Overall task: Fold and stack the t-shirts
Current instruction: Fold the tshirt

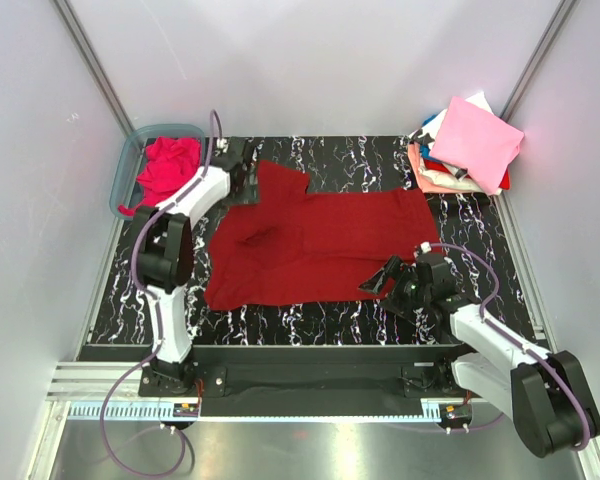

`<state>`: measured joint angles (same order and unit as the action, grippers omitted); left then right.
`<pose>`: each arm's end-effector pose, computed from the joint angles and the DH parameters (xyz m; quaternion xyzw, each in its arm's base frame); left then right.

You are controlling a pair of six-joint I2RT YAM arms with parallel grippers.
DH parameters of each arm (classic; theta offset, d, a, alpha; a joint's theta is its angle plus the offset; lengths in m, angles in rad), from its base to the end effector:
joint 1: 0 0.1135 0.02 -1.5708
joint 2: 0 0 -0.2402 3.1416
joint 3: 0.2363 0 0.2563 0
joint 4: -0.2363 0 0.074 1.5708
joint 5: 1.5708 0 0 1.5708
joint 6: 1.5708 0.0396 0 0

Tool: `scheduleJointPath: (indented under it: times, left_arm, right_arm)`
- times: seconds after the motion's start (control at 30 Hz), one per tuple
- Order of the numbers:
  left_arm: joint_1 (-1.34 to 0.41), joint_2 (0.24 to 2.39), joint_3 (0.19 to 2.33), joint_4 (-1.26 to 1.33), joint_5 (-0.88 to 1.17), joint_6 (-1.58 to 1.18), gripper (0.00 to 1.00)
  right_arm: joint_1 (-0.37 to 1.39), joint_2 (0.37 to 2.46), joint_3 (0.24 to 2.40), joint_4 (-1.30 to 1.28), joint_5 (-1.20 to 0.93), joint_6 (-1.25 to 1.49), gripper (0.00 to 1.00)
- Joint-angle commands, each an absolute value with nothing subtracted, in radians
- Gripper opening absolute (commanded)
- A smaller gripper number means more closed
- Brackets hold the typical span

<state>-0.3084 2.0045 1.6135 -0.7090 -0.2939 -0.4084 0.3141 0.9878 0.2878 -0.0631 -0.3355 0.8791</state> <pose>0.4084 -0.1181 0.1922 -0.0822 0.9590 0.0524 0.2660 0.1838 0.0734 0.1224 0.1897 0.8890 0.3447 0.2343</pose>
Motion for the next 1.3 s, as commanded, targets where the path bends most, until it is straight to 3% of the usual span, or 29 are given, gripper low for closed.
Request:
scheduleJointPath:
  times: [0.0, 0.1, 0.27, 0.47, 0.63, 1.1, 1.27]
  left_arm:
    - [-0.301, 2.060, 1.785, -0.717, -0.239, -0.371, 0.81]
    - [-0.279, 2.114, 1.861, -0.637, -0.161, -0.373, 0.89]
    - [-0.200, 2.242, 1.968, -0.470, 0.107, -0.442, 0.89]
    - [-0.143, 2.540, 2.375, -0.503, 0.269, -0.526, 0.89]
    - [-0.114, 2.618, 2.378, -0.385, 0.272, -0.595, 0.89]
    - [-0.135, 2.671, 2.301, -0.325, 0.474, -0.655, 0.71]
    - [-0.137, 2.674, 2.304, -0.325, 0.460, -0.652, 0.57]
  right_arm:
    - [0.322, 1.006, 0.328, -0.009, -0.362, 0.870, 0.93]
    - [0.324, 1.026, 0.331, -0.009, -0.379, 0.862, 0.93]
    - [0.322, 1.042, 0.333, 0.029, -0.400, 0.856, 0.93]
    - [0.322, 1.022, 0.316, 0.049, -0.411, 0.861, 0.93]
    - [0.322, 0.994, 0.301, 0.064, -0.414, 0.865, 0.93]
    - [0.324, 0.948, 0.282, 0.064, -0.403, 0.877, 0.93]
    - [0.322, 0.940, 0.281, 0.064, -0.402, 0.877, 0.93]
